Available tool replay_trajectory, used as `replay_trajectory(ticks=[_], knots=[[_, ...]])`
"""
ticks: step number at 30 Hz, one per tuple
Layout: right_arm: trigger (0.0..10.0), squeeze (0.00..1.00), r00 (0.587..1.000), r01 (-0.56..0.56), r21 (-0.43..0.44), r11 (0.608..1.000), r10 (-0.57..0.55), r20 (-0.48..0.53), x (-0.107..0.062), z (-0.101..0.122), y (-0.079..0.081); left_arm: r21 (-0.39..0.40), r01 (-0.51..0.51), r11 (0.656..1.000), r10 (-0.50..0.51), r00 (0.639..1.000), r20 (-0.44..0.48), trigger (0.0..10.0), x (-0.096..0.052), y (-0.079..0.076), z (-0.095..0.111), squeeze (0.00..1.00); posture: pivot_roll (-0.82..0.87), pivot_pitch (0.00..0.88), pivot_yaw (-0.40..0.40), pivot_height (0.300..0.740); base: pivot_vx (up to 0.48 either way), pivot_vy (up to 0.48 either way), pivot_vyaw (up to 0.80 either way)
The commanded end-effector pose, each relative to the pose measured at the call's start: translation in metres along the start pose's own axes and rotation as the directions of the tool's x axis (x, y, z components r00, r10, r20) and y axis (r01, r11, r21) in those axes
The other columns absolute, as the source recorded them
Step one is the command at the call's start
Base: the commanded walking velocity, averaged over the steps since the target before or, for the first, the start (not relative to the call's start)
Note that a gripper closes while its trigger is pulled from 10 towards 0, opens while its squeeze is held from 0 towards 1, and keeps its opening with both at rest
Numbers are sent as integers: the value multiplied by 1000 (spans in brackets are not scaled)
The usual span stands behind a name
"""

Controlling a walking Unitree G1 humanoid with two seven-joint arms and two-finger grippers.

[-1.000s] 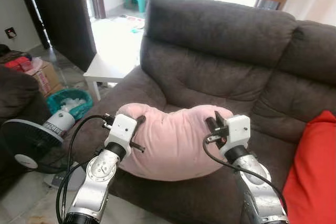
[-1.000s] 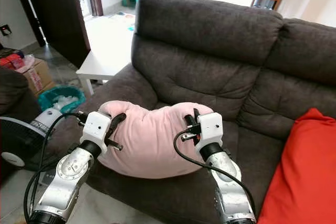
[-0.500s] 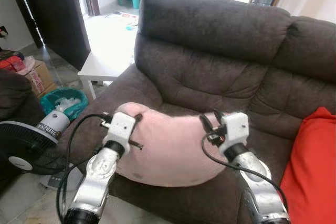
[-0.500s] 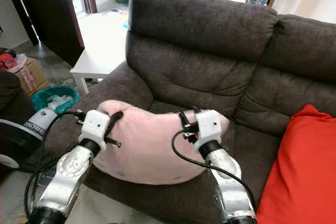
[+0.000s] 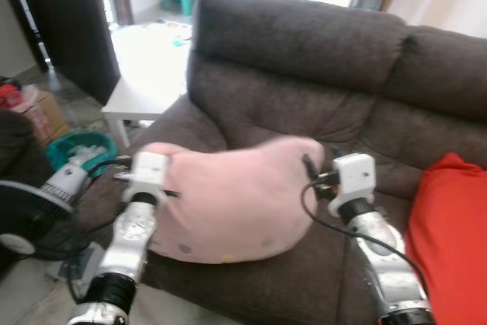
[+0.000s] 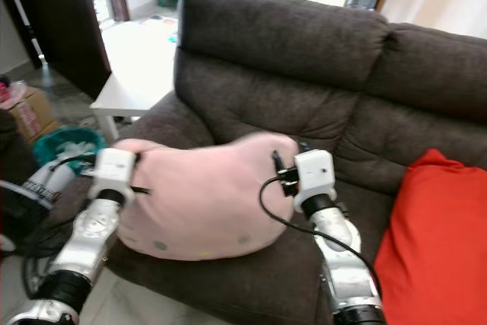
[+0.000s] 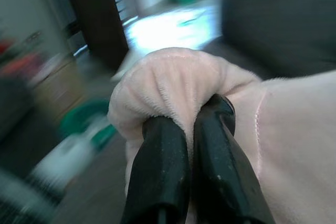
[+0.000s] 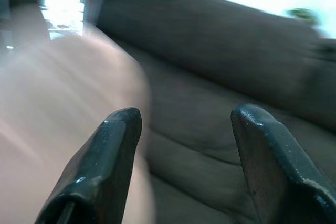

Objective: Move the pillow to the sofa from floor

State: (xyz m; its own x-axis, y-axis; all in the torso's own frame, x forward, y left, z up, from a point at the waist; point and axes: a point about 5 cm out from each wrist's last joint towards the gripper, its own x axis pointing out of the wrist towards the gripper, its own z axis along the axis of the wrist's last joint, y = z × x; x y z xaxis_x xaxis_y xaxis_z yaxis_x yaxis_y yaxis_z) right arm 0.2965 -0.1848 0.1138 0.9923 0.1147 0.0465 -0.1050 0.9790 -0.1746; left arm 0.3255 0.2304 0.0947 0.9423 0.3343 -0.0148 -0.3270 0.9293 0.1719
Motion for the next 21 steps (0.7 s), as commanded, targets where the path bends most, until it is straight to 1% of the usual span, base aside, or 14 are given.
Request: replay_trajectory(ticks=[1,2,3,5,8,10,11,12,13,14,15,17,20,21], knots=[[10000,0,997,76,5,997,-76,-21,-7,-8,-16,-66,-219,974,212,972,-98,10000,1,37,-15,0,81,0,-104,740,0,0,0],[10000,0,997,76,5,997,-76,-21,-7,-8,-16,-66,-219,974,212,972,-98,10000,1,37,-15,0,81,0,-104,740,0,0,0],[10000,0,989,149,40,988,-148,-25,-14,-14,-28,-68,-289,955,277,950,-144,10000,-6,49,-28,0,80,0,-107,740,0,0,0],[10000,0,977,209,45,977,-208,-40,-20,-20,-37,-76,-301,951,284,943,-171,10000,-12,51,-37,0,85,0,-110,740,0,0,0],[10000,0,942,326,53,944,-319,-108,-32,-38,-54,-150,-147,978,120,978,-171,10000,-17,30,-43,0,89,0,-113,740,0,0,0],[10000,0,924,364,65,929,-351,-153,-37,-49,-60,-139,17,990,-38,988,-148,10000,-17,8,-41,0,88,0,-118,740,0,0,0],[10000,0,924,364,65,929,-351,-153,-37,-49,-60,-139,17,990,-38,988,-148,10000,-17,8,-41,0,88,0,-118,740,0,0,0],[10000,0,912,375,49,926,-358,-202,-43,-62,-63,-86,244,966,-252,961,-113,10000,-21,-20,-37,0,93,0,-121,740,0,0,0],[10000,0,896,379,28,925,-360,-260,-52,-77,-63,-38,447,893,-449,889,-91,10000,-29,-47,-32,0,95,0,-122,740,0,0,0],[10000,0,893,380,23,925,-360,-271,-53,-80,-63,-30,480,877,-481,872,-88,10000,-31,-51,-32,0,95,0,-122,740,0,0,0],[10000,0,893,380,23,925,-360,-271,-53,-80,-63,-30,480,877,-481,872,-88,10000,-31,-51,-32,0,95,0,-122,740,0,0,0],[10000,0,869,390,17,921,-362,-338,-64,-98,-61,13,560,828,-557,826,-83,10000,-32,-61,-27,0,91,0,-117,740,0,0,0],[10000,0,836,412,19,911,-370,-406,-77,-114,-57,43,628,777,-624,777,-81,10000,-32,-66,-24,0,91,0,-115,740,0,0,0],[10000,0,824,409,20,913,-359,-438,-82,-122,-53,60,661,748,-656,750,-86,10000,-33,-67,-23,0,93,0,-111,740,0,0,0]])
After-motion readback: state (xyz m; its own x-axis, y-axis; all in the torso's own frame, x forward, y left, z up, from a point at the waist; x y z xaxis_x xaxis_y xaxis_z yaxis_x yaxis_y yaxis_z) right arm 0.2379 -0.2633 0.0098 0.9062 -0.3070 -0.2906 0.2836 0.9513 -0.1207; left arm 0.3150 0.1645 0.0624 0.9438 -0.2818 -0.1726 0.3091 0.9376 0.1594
